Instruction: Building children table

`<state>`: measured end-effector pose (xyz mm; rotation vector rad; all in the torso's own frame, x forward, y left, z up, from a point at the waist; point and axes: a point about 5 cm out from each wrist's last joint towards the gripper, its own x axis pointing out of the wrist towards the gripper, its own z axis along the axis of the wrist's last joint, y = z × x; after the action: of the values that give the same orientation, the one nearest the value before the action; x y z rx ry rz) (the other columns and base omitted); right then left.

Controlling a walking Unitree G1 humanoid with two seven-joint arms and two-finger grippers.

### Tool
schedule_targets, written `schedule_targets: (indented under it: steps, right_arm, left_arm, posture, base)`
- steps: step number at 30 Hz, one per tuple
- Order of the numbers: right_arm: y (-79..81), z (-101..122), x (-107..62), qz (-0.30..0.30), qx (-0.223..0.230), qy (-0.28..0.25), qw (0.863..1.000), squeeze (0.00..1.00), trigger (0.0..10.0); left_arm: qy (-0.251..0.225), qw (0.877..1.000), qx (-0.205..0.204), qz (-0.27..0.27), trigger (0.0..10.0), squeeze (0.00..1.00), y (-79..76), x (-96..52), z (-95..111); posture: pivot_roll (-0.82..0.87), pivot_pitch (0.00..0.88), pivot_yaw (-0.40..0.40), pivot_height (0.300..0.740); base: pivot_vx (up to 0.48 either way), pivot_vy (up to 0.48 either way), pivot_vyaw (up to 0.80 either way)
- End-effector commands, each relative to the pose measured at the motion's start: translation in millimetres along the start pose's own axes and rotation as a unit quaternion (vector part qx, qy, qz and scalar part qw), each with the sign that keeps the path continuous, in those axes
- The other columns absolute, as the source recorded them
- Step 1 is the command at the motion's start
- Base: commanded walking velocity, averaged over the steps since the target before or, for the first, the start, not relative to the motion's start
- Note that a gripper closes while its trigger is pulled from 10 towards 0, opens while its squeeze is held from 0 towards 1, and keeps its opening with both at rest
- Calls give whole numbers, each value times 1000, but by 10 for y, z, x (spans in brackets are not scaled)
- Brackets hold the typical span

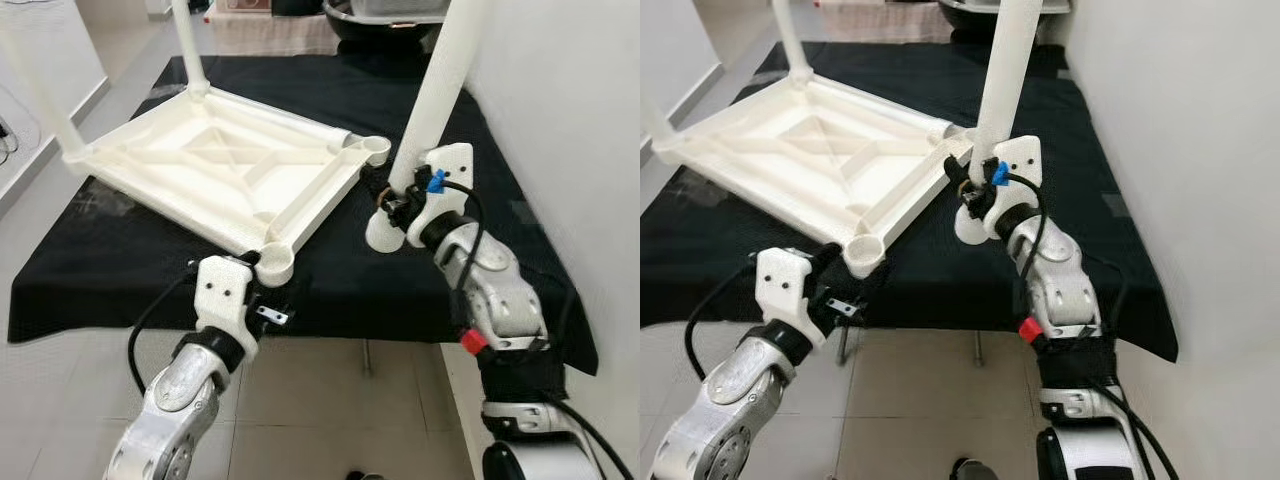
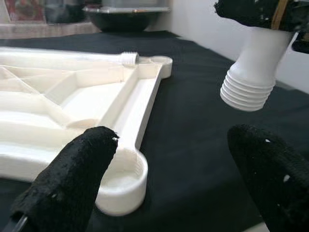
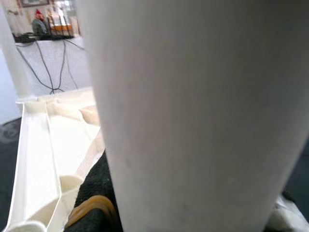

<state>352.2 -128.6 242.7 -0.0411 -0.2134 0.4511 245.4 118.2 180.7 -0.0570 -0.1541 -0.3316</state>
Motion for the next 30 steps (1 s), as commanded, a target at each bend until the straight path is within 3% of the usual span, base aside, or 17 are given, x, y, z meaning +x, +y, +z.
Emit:
schedule_targets:
  steps: [1, 6, 20, 24, 30]
  right_arm:
    - [57, 86, 61, 3, -8, -17, 1000, 0, 10000]
    - [143, 142, 96, 2, -5, -16, 1000, 0, 10000]
    - [136, 137, 93, -9, -8, -18, 1000, 0, 10000]
    - [167, 88, 83, -3, 11, -6, 1000, 0, 10000]
    - [181, 87, 78, -1, 3, -8, 1000, 0, 10000]
  left_arm:
    - [4, 1000, -1, 4, 10000, 0, 36, -17, -36]
    - [4, 1000, 1, 0, 10000, 0, 26, -6, -42]
    - [15, 1000, 0, -27, 10000, 0, -84, -27, -96]
    - [10, 1000, -2, -29, 10000, 0, -76, -16, -58]
    - [6, 999, -5, -31, 10000, 0, -82, -19, -28]
  posture:
    - [-30, 95, 0, 740]
    - [-23, 102, 4, 740]
    - [-15, 131, 13, 740]
    - [-13, 140, 16, 740]
    - [-8, 145, 18, 740]
  base:
    - [266, 0, 0]
    - [209, 0, 0]
    - [0, 0, 0]
    - [253, 0, -800]
    - [256, 0, 0]
